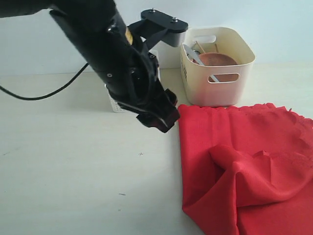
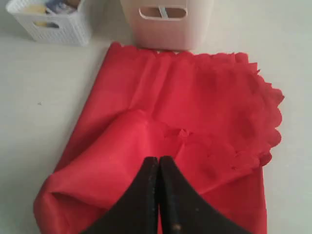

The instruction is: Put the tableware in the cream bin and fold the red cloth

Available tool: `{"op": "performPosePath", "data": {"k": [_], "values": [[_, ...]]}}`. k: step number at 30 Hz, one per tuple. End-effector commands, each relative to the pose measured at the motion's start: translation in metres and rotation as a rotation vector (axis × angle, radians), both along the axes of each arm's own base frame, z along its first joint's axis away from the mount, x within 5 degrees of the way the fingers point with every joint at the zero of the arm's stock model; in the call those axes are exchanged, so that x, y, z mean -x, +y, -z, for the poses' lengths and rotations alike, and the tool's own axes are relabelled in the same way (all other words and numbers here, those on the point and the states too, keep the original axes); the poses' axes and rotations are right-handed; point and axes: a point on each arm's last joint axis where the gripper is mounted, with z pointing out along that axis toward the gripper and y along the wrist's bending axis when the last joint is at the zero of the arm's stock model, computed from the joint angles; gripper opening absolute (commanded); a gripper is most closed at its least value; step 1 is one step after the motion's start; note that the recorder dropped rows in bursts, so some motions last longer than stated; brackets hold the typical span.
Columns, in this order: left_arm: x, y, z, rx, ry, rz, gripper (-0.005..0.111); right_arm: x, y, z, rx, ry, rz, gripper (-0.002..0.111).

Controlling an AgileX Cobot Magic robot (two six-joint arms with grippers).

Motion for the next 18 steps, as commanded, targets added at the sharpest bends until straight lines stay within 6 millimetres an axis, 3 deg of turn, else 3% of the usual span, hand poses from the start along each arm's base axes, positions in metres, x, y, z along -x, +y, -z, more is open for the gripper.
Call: {"op": "performPosePath", "data": {"k": [1,5,8,12,18], "values": [[0.019,0.021,-0.001,0.062,-0.059,0.009,0.068,-0.055,0.005,0.0,0.058,0.145,-0.004,0.0],[0.034,0.032,0.0,0.153,-0.113,0.035,0.068,-0.095,-0.008,0.008,-0.012,0.246,0.039,0.0],[0.041,0.033,-0.001,0.244,-0.148,0.057,0.068,-0.12,-0.029,0.022,-0.096,0.29,0.064,0.0],[0.049,0.027,0.004,0.321,-0.162,0.144,0.068,-0.149,-0.067,0.05,-0.225,0.317,0.166,0.0],[0.062,0.003,0.01,0.346,-0.288,0.297,0.068,-0.195,-0.102,0.092,-0.195,0.353,0.155,0.001]]}}
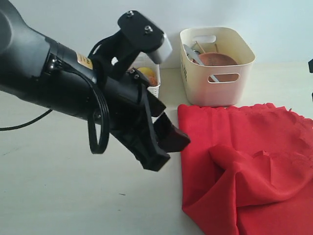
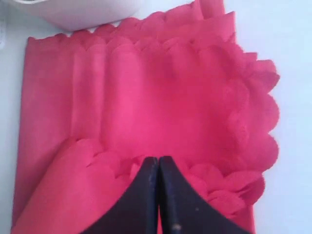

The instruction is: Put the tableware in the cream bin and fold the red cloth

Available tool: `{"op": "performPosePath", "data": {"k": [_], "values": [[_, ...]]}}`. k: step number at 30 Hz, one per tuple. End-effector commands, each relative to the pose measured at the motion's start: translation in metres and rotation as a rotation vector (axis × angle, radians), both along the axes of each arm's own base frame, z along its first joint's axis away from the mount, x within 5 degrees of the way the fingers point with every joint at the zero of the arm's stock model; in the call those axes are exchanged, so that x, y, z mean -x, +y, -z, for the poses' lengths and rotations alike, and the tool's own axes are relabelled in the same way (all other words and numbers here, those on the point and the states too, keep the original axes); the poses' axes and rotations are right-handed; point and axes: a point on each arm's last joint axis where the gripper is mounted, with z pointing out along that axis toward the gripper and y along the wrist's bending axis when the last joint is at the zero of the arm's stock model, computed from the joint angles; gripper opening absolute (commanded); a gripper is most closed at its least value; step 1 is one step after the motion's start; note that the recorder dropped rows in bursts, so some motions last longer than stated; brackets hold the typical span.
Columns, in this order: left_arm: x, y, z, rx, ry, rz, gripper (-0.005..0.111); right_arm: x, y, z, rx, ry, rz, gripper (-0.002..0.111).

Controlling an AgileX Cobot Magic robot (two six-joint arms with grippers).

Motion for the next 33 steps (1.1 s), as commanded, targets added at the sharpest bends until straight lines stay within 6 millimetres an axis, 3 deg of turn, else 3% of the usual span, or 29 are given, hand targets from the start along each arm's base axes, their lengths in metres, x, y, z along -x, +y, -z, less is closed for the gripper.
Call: {"op": "performPosePath", "data": {"k": [1,3,7,9,11,17,27,29,33], "values": [[0.007,-0.019,0.005,0.024,-0.126,0.074,0.068,-0.037,-0.019,0.027,0.022,0.002,-0.07,0.004],[0.007,-0.026,0.01,0.02,-0.155,0.086,0.075,-0.054,-0.024,0.038,0.033,0.012,-0.133,0.016],[-0.003,-0.039,0.027,0.024,-0.19,0.041,0.093,-0.08,-0.031,0.054,0.062,0.007,-0.231,0.051],[-0.011,-0.044,0.037,0.028,-0.202,0.004,0.093,-0.09,-0.036,0.06,0.106,0.0,-0.282,0.064],[-0.018,-0.049,0.046,0.028,-0.219,-0.025,0.091,-0.096,-0.039,0.065,0.134,-0.006,-0.318,0.068],[-0.033,-0.071,0.058,0.012,-0.2,-0.014,0.087,-0.112,-0.043,0.085,0.128,0.022,-0.397,0.069],[-0.042,-0.106,0.067,-0.047,-0.071,0.109,0.087,-0.116,-0.044,0.123,0.098,0.151,-0.493,0.068],[-0.04,-0.11,0.074,-0.07,-0.049,0.136,0.087,-0.116,-0.045,0.129,0.102,0.167,-0.503,0.063],[-0.032,-0.117,0.091,-0.119,-0.025,0.184,0.087,-0.115,-0.045,0.135,0.094,0.18,-0.507,0.036]]}}
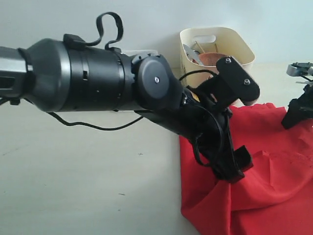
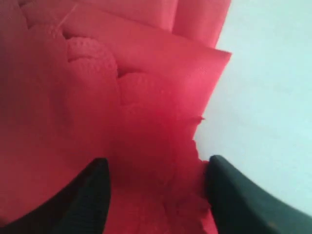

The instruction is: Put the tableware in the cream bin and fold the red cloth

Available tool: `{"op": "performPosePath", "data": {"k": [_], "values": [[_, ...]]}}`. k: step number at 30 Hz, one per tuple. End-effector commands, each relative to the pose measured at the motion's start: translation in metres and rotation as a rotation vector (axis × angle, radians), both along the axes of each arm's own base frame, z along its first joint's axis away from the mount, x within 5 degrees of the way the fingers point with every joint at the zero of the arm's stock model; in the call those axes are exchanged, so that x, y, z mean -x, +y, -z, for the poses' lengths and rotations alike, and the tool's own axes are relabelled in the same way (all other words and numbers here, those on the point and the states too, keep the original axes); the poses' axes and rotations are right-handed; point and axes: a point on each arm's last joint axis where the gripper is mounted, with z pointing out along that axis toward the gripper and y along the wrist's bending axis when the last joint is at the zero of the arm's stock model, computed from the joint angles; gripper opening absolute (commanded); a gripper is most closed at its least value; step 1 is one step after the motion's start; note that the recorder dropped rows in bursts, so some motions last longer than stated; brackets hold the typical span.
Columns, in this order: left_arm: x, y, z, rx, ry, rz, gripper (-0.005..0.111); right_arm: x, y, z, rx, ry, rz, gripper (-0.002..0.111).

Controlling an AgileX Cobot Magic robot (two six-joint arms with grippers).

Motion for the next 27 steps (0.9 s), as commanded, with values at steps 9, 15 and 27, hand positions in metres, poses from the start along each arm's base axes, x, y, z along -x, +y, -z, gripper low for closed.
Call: {"op": "performPosePath", "data": {"k": [9,15,27], "values": [[0.022,-0.011,0.03,-0.126,0.103,0.112,0.087,-0.001,-0.001,-0.006,0.024,-0.019,-0.027,0.0],[0.028,-0.008,0.032,-0.16,0.159,0.128,0.087,-0.003,-0.001,-0.035,0.043,-0.11,-0.001,0.0],[0.045,-0.017,0.034,-0.166,0.155,0.173,0.073,-0.022,0.008,-0.067,-0.107,-0.226,0.075,0.0]]}}
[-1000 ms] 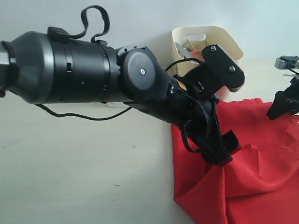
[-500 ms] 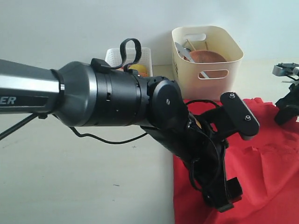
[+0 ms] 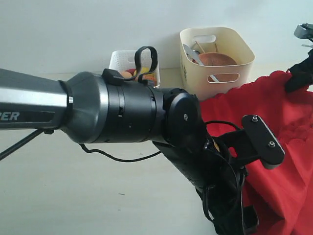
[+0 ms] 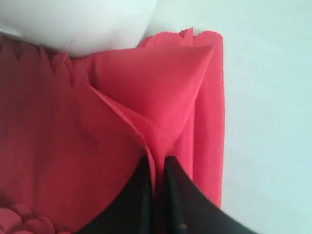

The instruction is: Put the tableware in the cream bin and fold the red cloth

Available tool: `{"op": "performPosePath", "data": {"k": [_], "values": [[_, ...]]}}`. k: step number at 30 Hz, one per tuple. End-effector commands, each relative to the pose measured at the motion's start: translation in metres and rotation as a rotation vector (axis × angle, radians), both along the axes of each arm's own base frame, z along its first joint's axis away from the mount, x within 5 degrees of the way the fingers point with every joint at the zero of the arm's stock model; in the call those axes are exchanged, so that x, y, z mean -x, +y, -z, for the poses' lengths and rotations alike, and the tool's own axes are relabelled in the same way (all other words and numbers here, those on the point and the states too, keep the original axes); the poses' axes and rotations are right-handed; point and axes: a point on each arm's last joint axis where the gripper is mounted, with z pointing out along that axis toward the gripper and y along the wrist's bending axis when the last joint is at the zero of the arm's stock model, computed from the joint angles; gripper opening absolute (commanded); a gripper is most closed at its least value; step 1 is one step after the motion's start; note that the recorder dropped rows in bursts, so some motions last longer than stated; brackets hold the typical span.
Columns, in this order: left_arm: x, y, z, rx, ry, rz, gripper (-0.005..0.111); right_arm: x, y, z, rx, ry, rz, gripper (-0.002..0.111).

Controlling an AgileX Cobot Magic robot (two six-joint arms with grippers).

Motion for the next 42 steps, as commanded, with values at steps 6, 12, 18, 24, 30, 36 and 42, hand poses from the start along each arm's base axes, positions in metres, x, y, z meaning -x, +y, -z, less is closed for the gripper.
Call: {"op": "performPosePath", "data": {"k": [6,12,18,24,30,36,42], "values": [[-0.008,0.0,-0.002,0.014,-0.05,-0.068,0.072,-0.008,-0.024,-0.014,0.18,0.01,0.275,0.079],[-0.037,0.03,-0.028,0.047,-0.003,-0.28,0.011,0.022,-0.004,-0.026,0.028,0.175,0.261,0.078],[-0.053,0.077,-0.046,0.116,-0.03,-0.437,0.0,0.046,0.02,0.005,-0.005,0.245,0.225,0.078],[-0.049,0.119,-0.067,0.166,-0.06,-0.526,0.0,0.062,0.027,0.016,0.231,0.3,0.33,0.078],[-0.02,0.152,-0.078,0.225,-0.103,-0.563,0.0,0.072,0.015,0.036,0.321,0.284,0.387,0.078],[0.0,0.173,-0.088,0.286,-0.129,-0.596,0.0,0.074,-0.006,0.035,0.253,0.249,0.424,0.075],[0.014,0.193,-0.1,0.411,-0.185,-0.671,0.0,0.074,-0.022,0.045,0.105,0.253,0.416,0.07]]}}
